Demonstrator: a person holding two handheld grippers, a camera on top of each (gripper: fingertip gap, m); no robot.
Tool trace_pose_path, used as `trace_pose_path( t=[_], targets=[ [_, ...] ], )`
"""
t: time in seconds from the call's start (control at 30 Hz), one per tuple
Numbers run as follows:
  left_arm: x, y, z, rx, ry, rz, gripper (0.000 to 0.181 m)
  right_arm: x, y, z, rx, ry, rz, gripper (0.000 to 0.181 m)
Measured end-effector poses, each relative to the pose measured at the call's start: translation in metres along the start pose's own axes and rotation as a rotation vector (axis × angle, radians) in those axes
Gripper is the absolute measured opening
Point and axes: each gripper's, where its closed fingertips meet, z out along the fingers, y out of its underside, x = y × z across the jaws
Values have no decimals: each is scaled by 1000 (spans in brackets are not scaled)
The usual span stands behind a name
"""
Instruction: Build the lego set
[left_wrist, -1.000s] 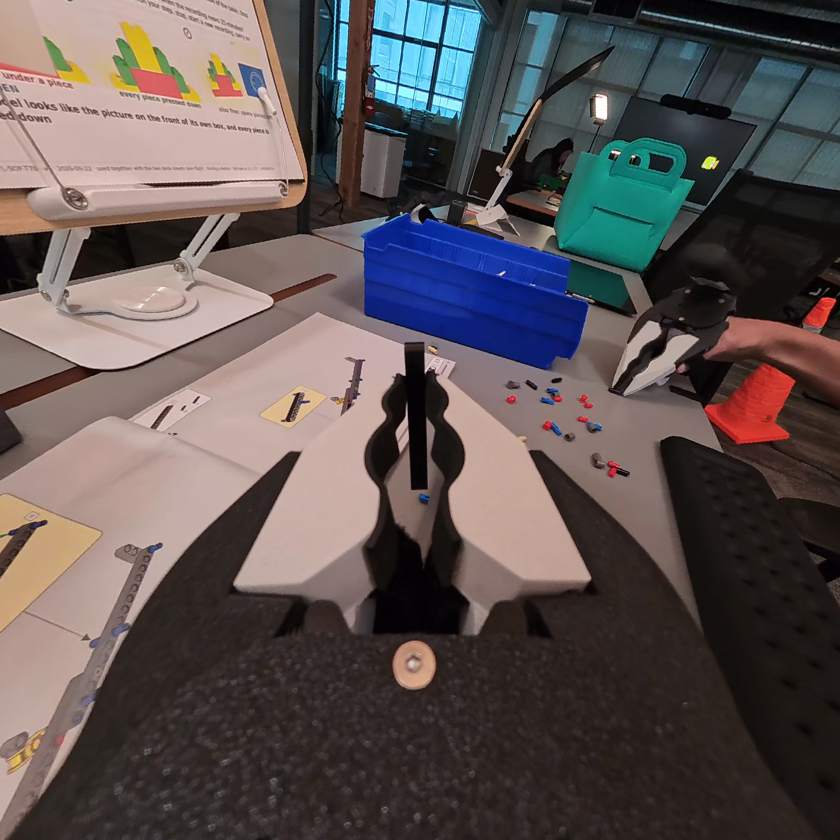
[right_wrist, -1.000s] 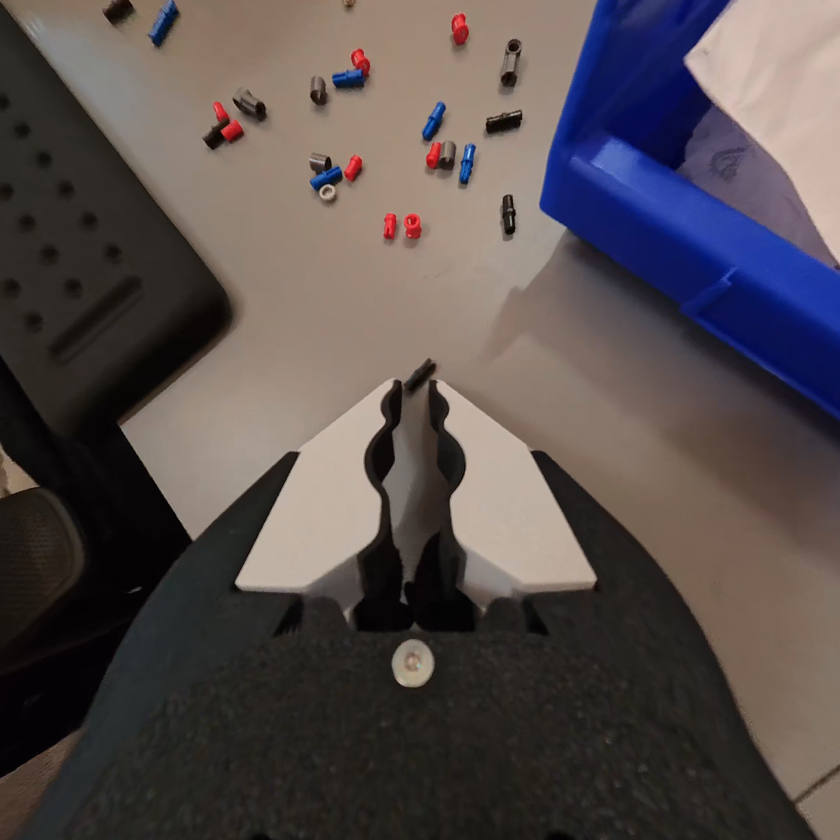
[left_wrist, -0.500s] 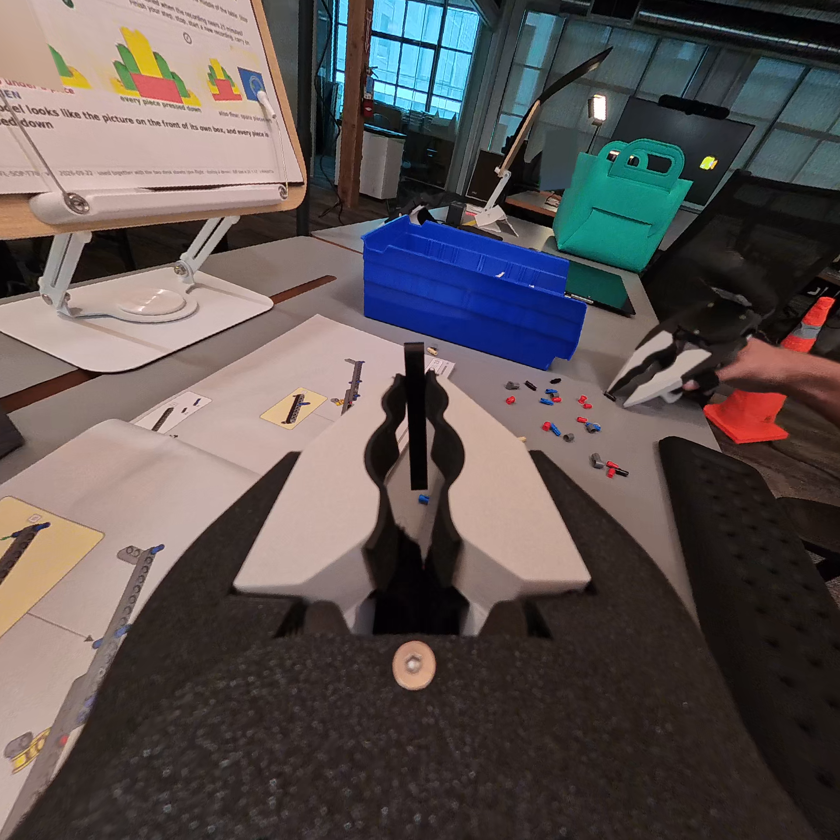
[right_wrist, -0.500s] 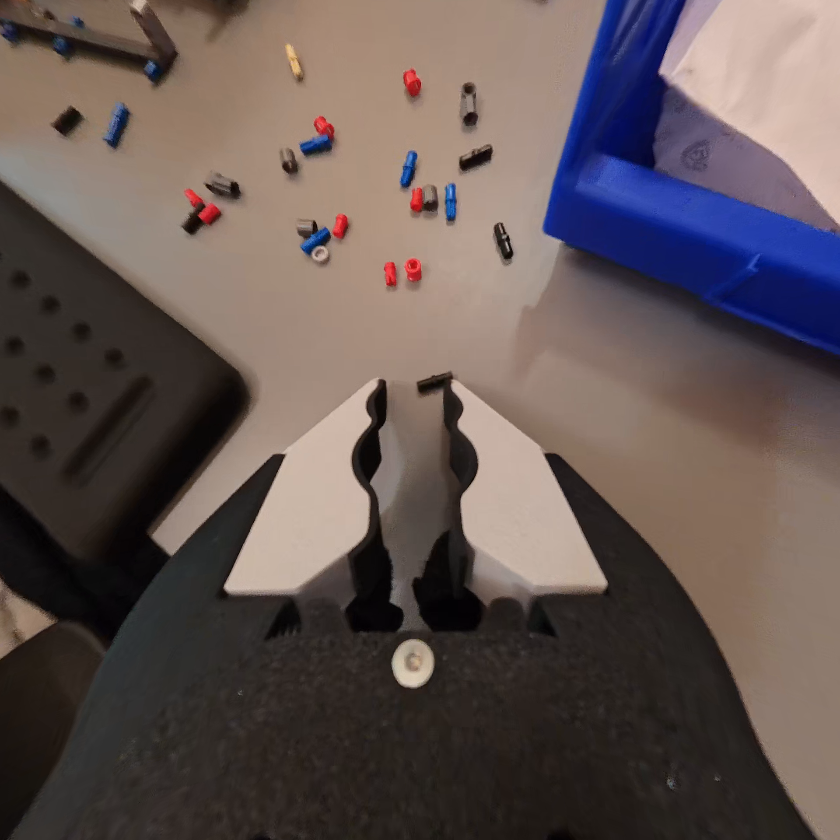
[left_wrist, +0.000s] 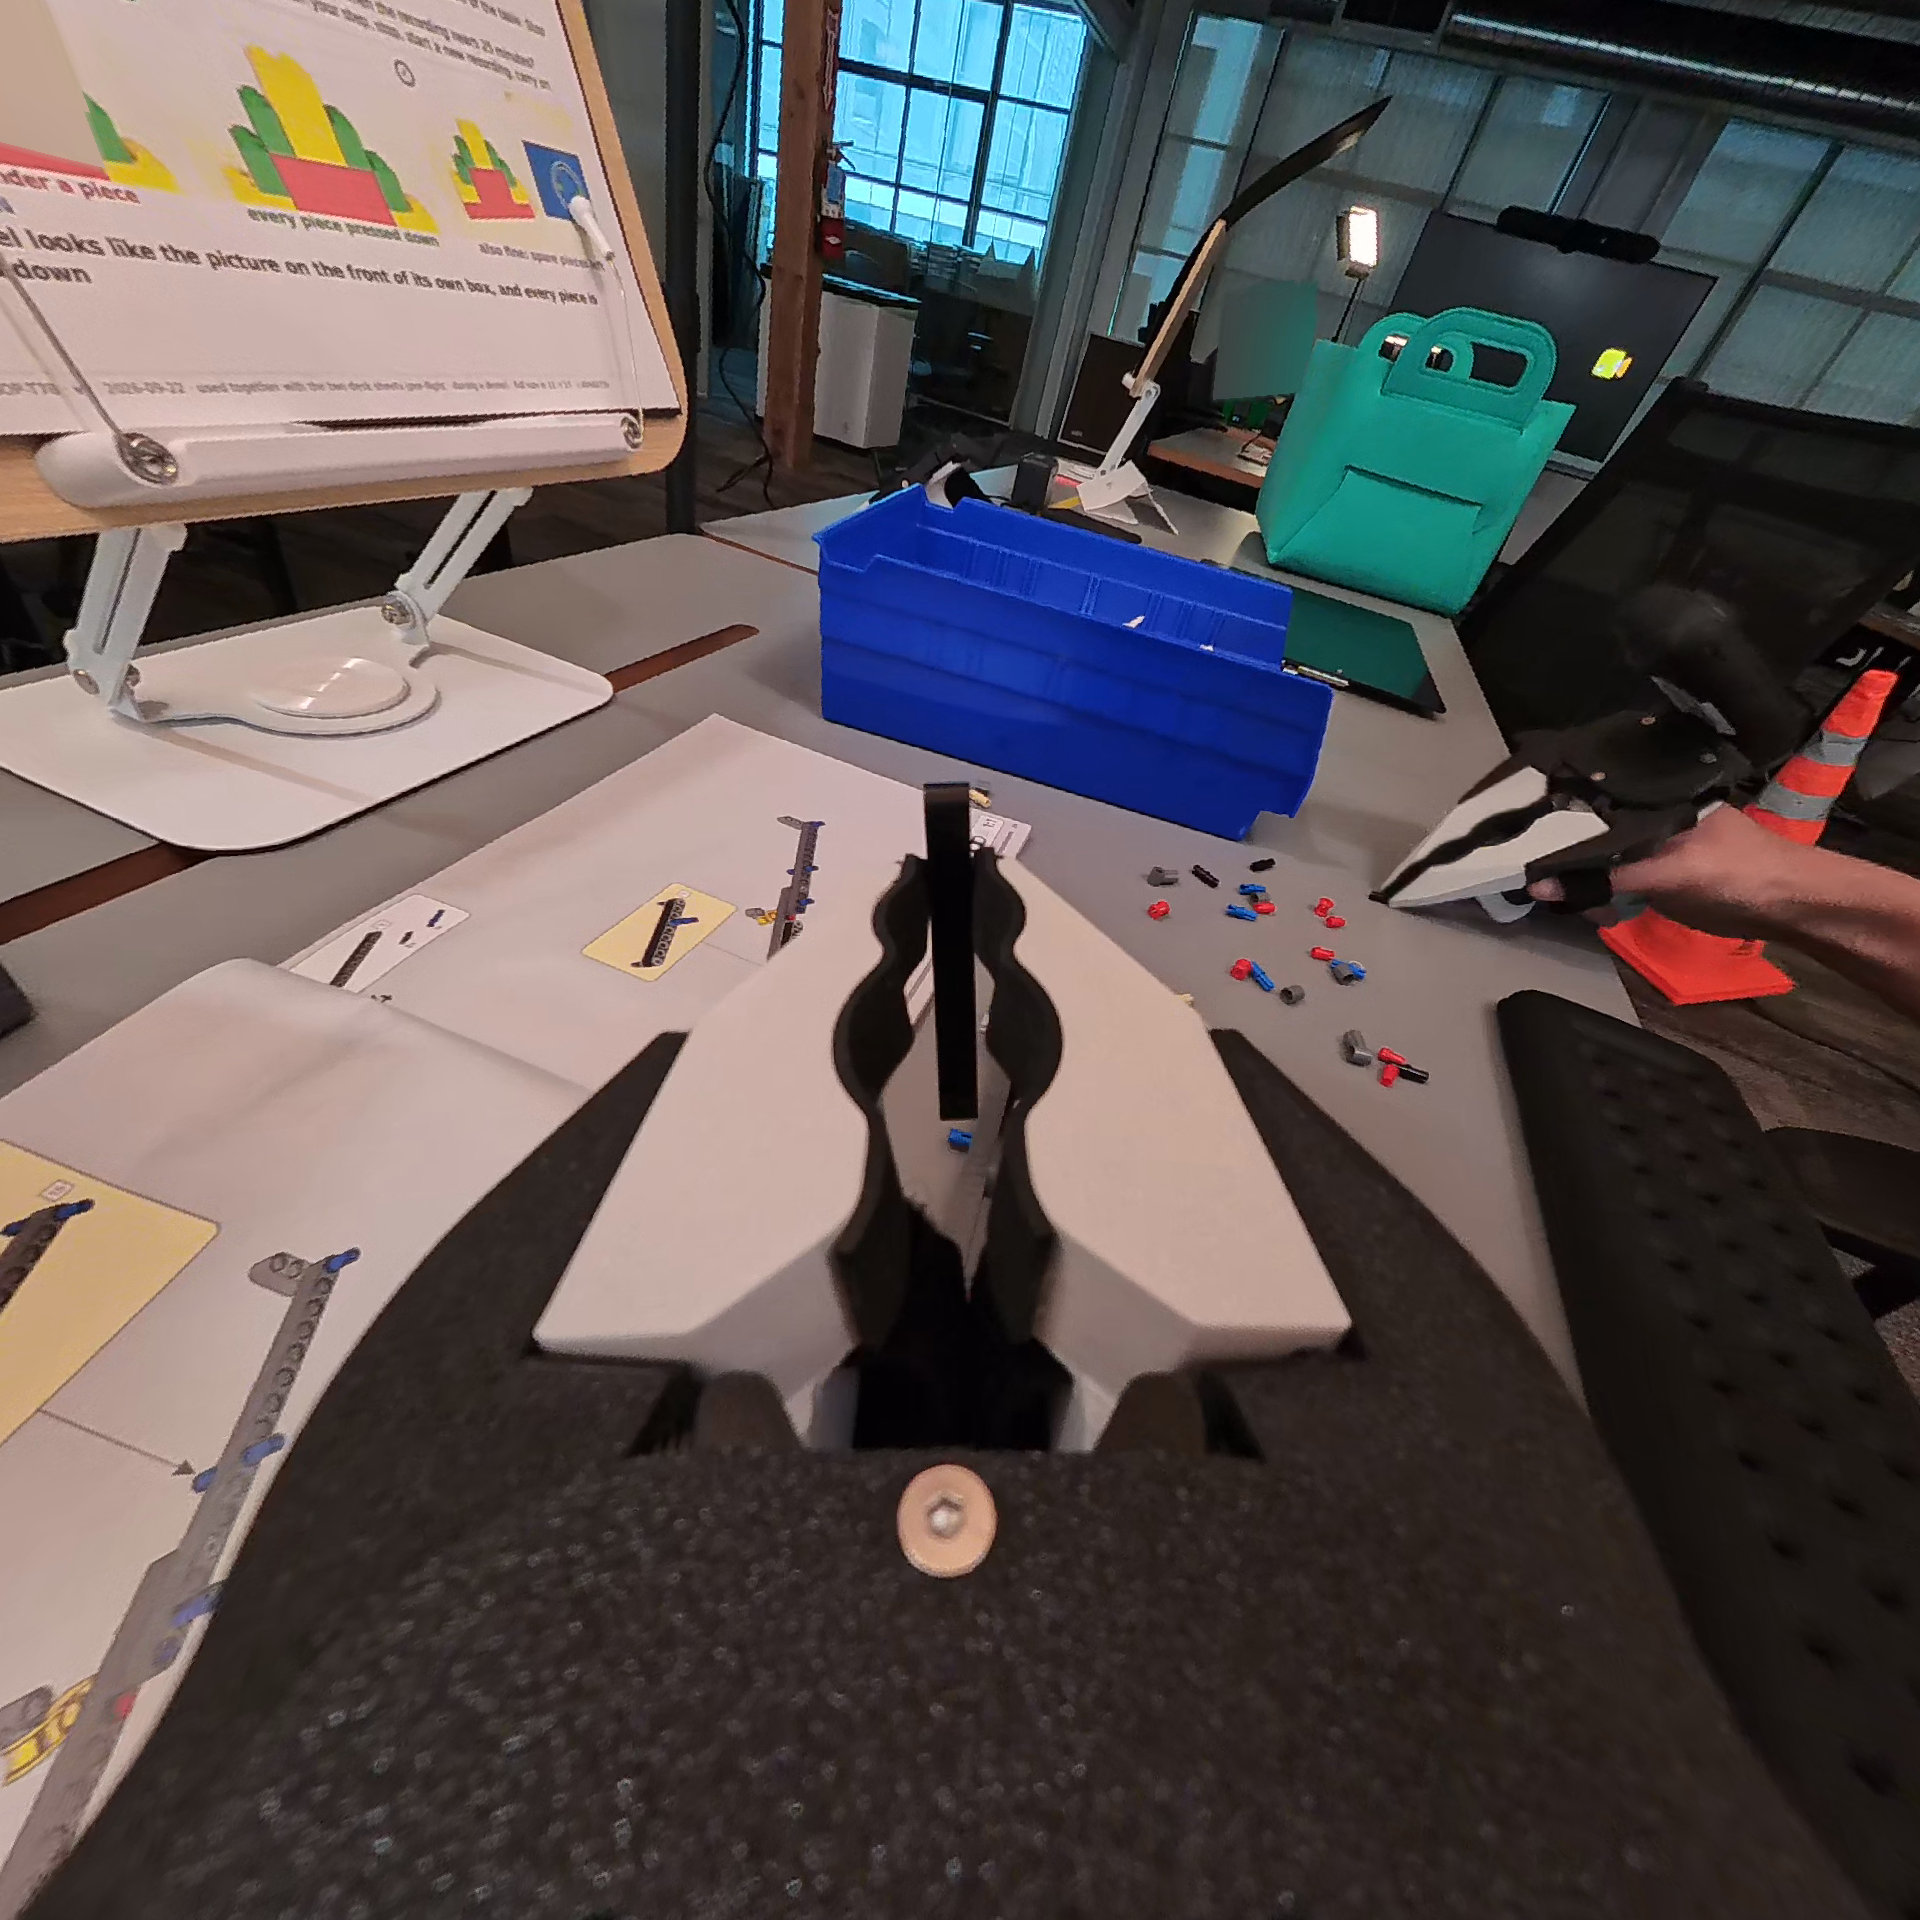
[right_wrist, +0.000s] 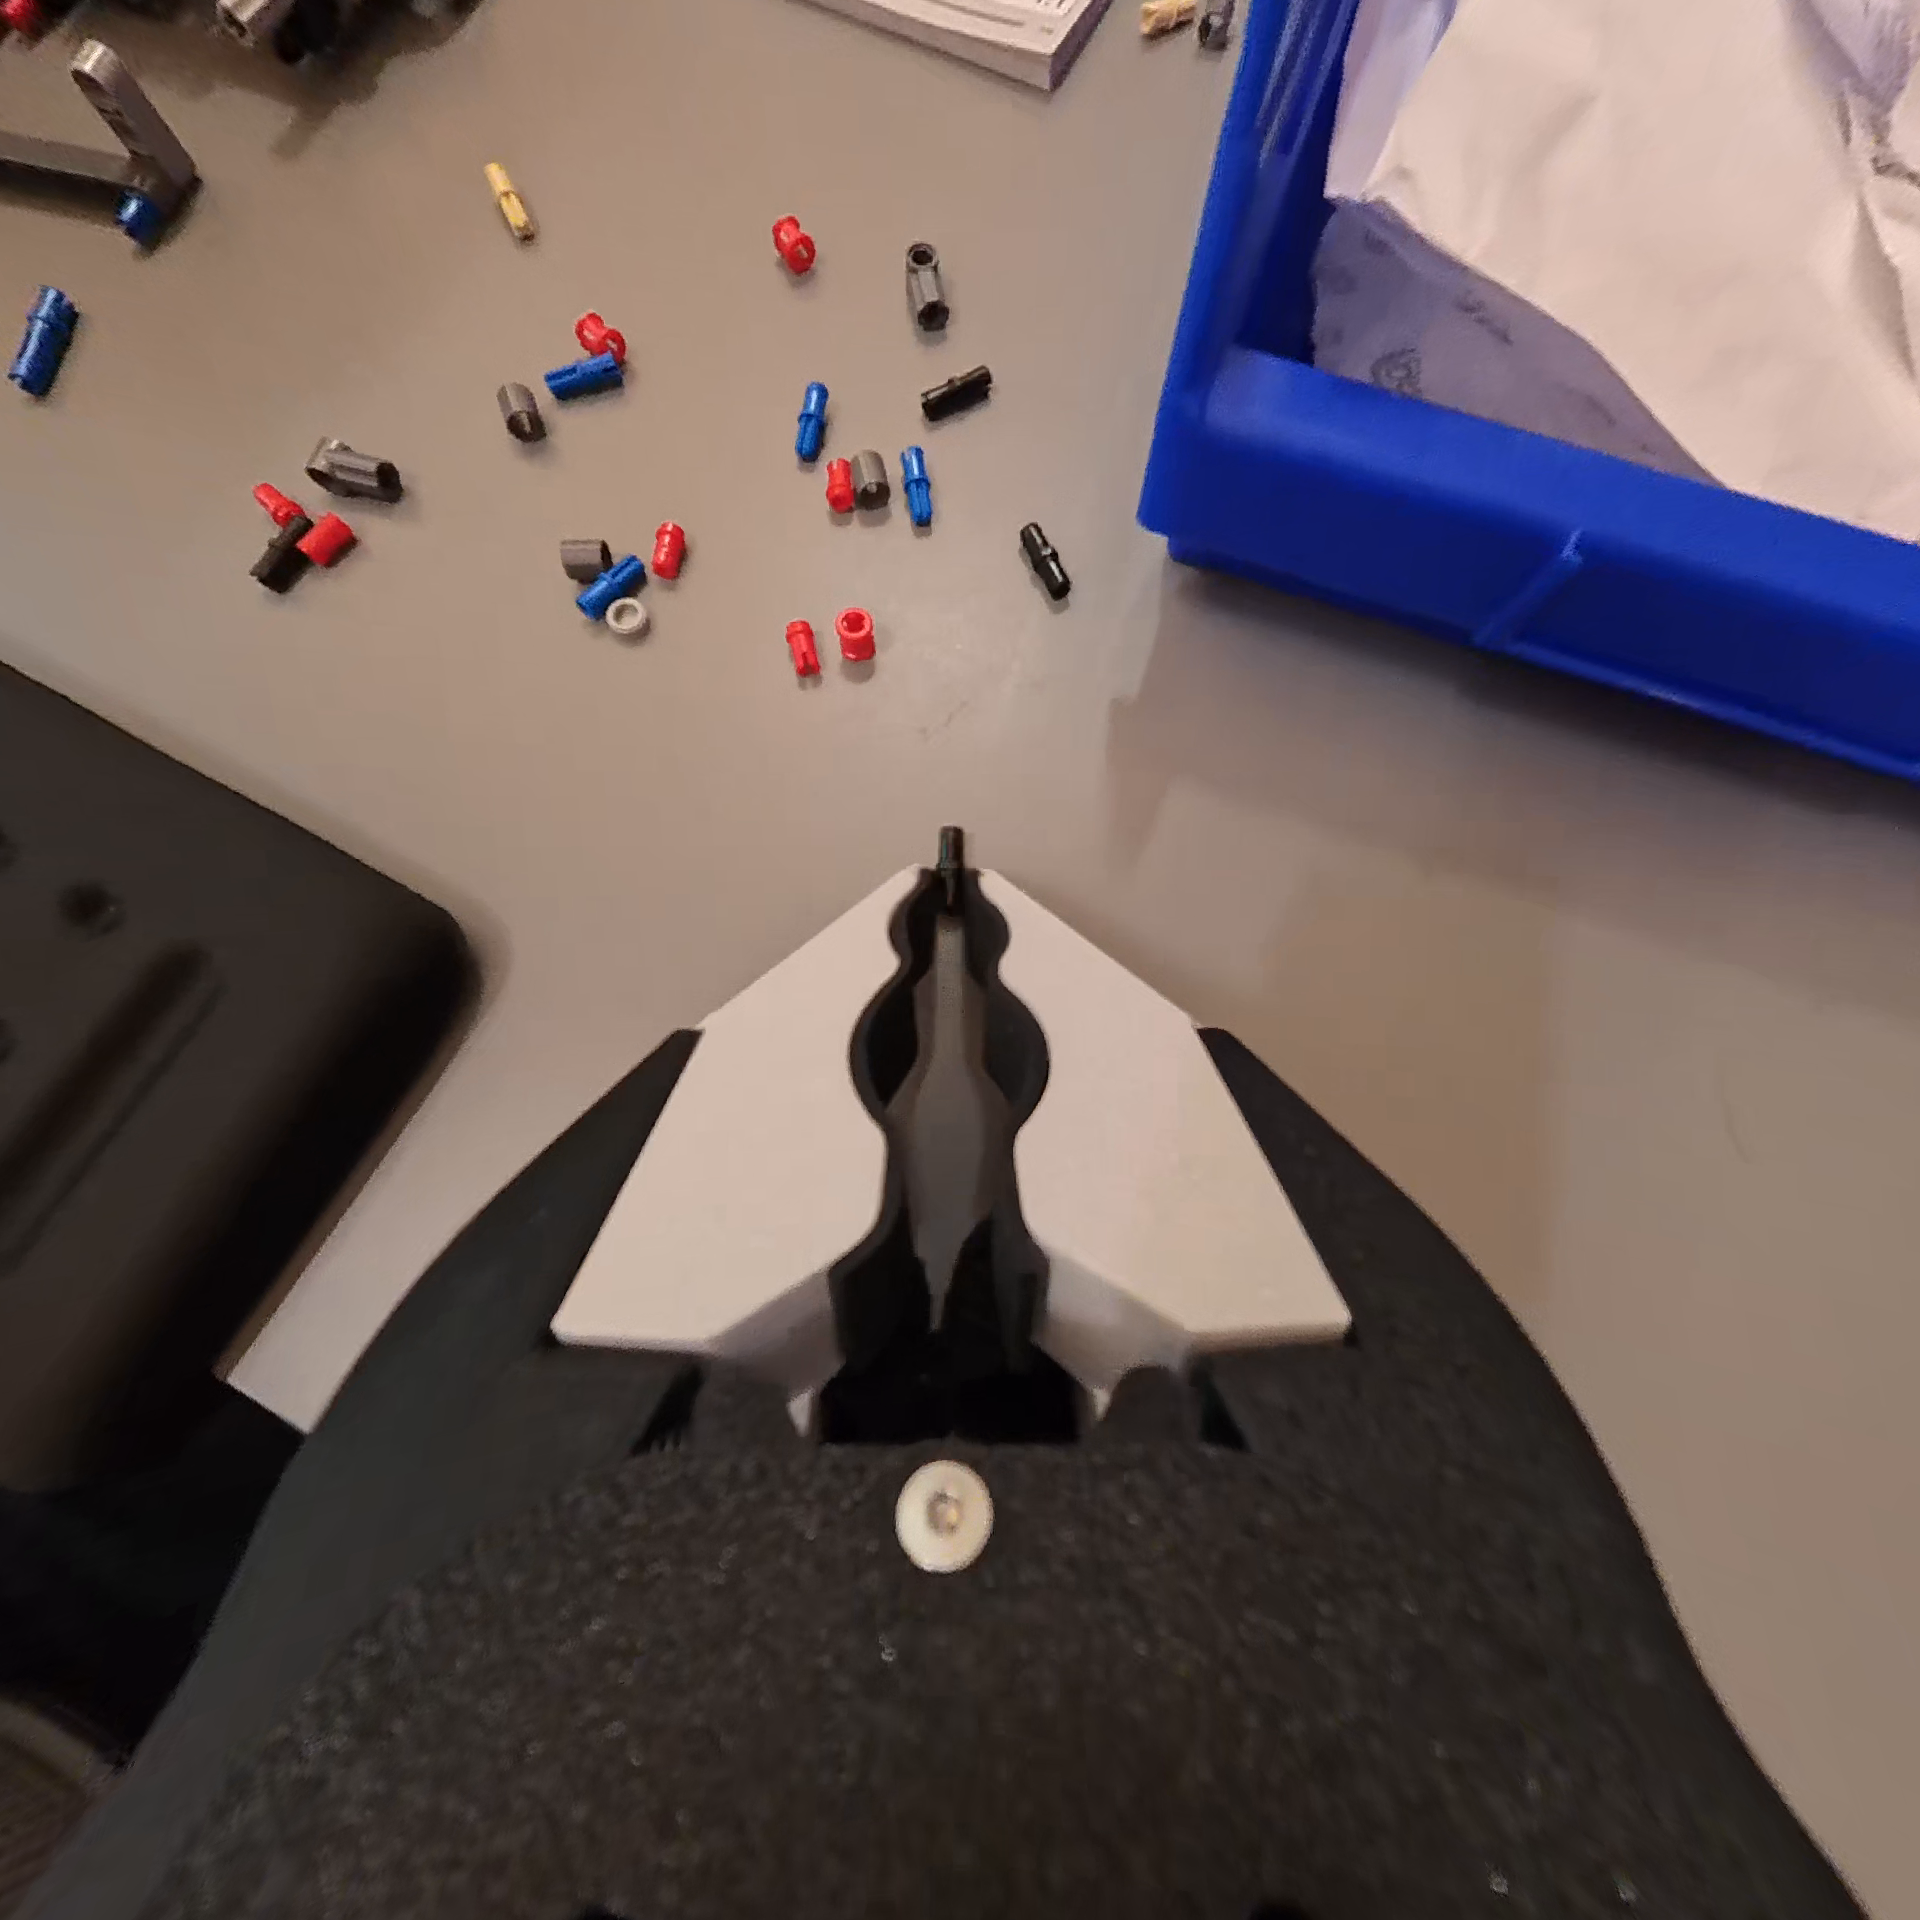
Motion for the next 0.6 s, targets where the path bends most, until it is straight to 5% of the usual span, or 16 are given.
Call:
trace_pose_path(
  t=[0.23, 0.43, 0.6],
  targets=[
    [1, -1, 0, 2, 1, 1, 6, 5, -2, -9, -157, -42, -74, 3],
    [3, -6, -2, 14, 0, 11, 6, 21, 21, -46, -821, -140, -302, 3],
    [0, -10, -5, 24, -15, 19, 6, 27, 41, -56, -1177, -180, -440, 3]
  ],
)
